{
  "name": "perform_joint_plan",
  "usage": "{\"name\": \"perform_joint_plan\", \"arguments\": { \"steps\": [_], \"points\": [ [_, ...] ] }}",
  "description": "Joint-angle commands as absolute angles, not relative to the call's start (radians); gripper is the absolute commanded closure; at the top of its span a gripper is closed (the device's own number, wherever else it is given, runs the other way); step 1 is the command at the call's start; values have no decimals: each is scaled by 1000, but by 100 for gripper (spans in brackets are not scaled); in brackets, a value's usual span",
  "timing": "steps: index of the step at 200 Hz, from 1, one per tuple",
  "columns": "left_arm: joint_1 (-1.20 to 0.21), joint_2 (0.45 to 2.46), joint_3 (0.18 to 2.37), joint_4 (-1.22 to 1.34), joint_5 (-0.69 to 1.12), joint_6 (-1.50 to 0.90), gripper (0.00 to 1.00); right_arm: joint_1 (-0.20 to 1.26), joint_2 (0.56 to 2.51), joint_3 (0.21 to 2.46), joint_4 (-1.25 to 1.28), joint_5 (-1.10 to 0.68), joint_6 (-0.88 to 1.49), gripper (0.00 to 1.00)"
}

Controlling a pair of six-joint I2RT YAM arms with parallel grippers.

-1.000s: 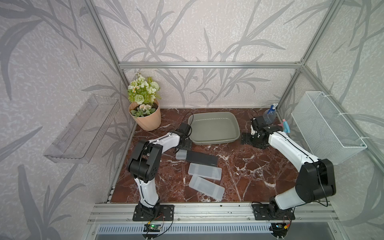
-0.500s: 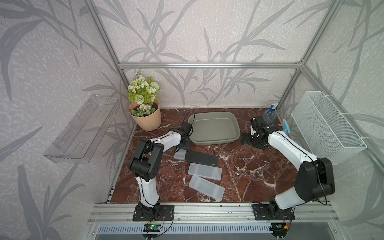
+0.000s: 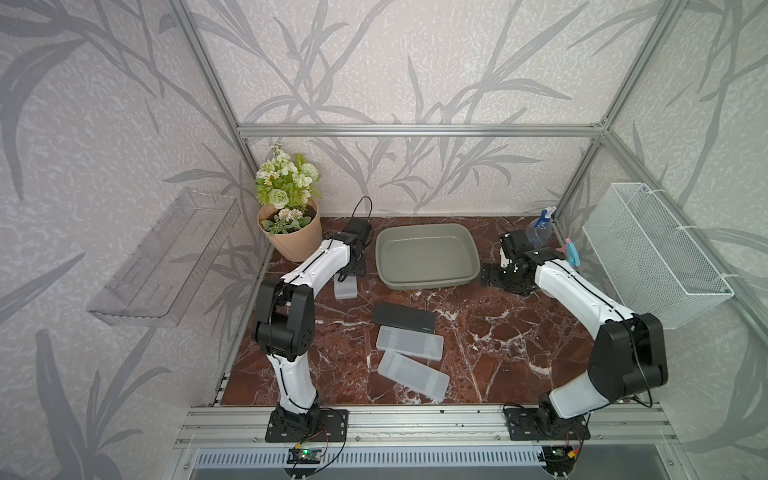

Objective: Put the pencil case into the storage box
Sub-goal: Place the pencil case at the storage box.

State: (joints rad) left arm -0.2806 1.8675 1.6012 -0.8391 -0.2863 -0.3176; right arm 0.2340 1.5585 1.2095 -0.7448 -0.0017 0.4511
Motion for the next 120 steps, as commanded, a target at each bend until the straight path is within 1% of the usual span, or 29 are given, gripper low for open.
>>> {"name": "perform_joint_plan", "arguments": {
  "steps": [1, 37, 58, 71, 120],
  "points": [
    [-303, 1913, 1875, -946, -234, -399, 39, 238, 1529, 1203, -741, 2, 431, 1],
    [-369, 2151, 2327, -1062, -125, -498, 39, 237, 1497, 1160, -729, -10, 435, 1],
    [-415, 2303, 2533, -1089, -76, -519, 39, 238, 1482, 1139, -721, -20, 445, 1],
    [-435, 2363, 2571, -1069, -64, -525, 39, 238, 1472, 1129, -720, -21, 446, 1],
    [-443, 2478, 2543, -991, -14, -521, 40, 238, 1451, 1081, -706, -38, 473, 1]
  ]
}}
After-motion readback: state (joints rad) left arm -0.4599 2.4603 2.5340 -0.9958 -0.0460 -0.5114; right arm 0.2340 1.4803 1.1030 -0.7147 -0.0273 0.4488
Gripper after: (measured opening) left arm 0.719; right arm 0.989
